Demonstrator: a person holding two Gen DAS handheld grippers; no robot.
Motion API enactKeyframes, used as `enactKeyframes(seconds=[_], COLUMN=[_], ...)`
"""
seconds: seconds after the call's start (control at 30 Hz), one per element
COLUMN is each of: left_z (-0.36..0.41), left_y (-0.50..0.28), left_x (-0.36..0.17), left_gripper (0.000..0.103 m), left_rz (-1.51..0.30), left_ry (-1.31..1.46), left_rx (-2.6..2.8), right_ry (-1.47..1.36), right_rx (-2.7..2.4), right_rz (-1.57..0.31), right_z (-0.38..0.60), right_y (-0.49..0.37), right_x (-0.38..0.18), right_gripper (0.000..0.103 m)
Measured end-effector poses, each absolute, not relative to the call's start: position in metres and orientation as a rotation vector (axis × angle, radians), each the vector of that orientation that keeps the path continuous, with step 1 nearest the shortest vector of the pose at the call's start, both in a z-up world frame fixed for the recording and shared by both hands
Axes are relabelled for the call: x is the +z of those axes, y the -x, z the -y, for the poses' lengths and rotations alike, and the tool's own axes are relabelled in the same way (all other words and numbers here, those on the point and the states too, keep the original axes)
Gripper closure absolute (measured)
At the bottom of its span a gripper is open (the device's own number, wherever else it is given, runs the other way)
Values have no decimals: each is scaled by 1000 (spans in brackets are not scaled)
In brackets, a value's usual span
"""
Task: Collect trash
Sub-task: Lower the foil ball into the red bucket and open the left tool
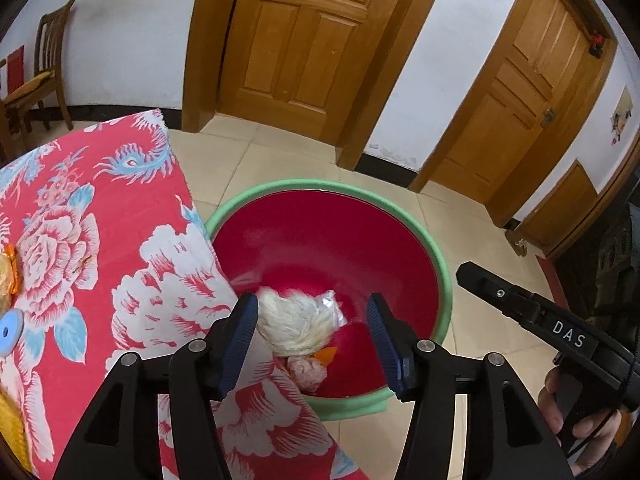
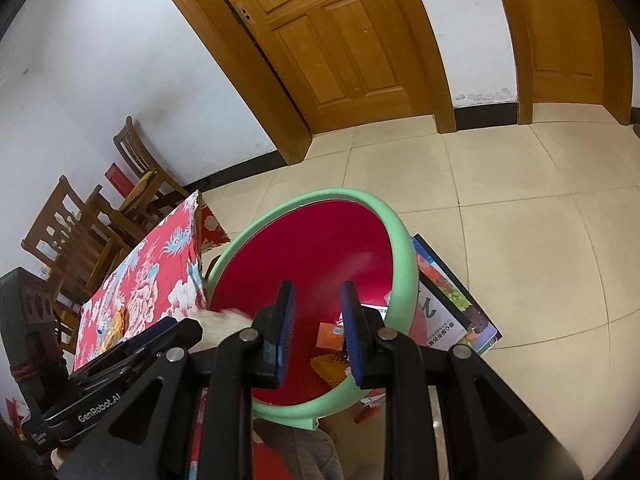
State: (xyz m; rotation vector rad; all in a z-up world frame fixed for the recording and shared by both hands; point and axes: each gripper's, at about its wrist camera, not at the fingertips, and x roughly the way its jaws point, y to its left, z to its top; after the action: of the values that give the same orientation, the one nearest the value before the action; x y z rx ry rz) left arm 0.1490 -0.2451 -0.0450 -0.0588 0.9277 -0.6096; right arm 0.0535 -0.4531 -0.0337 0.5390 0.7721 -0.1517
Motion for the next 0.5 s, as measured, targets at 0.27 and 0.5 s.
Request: enactKeyframes(seconds=[0.27, 0.5], left_z=[236, 214], left_y=[-148, -138], left_x=[-41, -31], left_gripper=[43, 43], left_rz=[-916, -895], left_ry=[74, 98], left_rx=[-606, -577], right_ry=[-533, -526], right_rx=[-147, -119], right_rz=[-765, -766], right_z=[452, 441], right_y=[-50, -47], right_x=[-31, -26], right_gripper=[77, 76])
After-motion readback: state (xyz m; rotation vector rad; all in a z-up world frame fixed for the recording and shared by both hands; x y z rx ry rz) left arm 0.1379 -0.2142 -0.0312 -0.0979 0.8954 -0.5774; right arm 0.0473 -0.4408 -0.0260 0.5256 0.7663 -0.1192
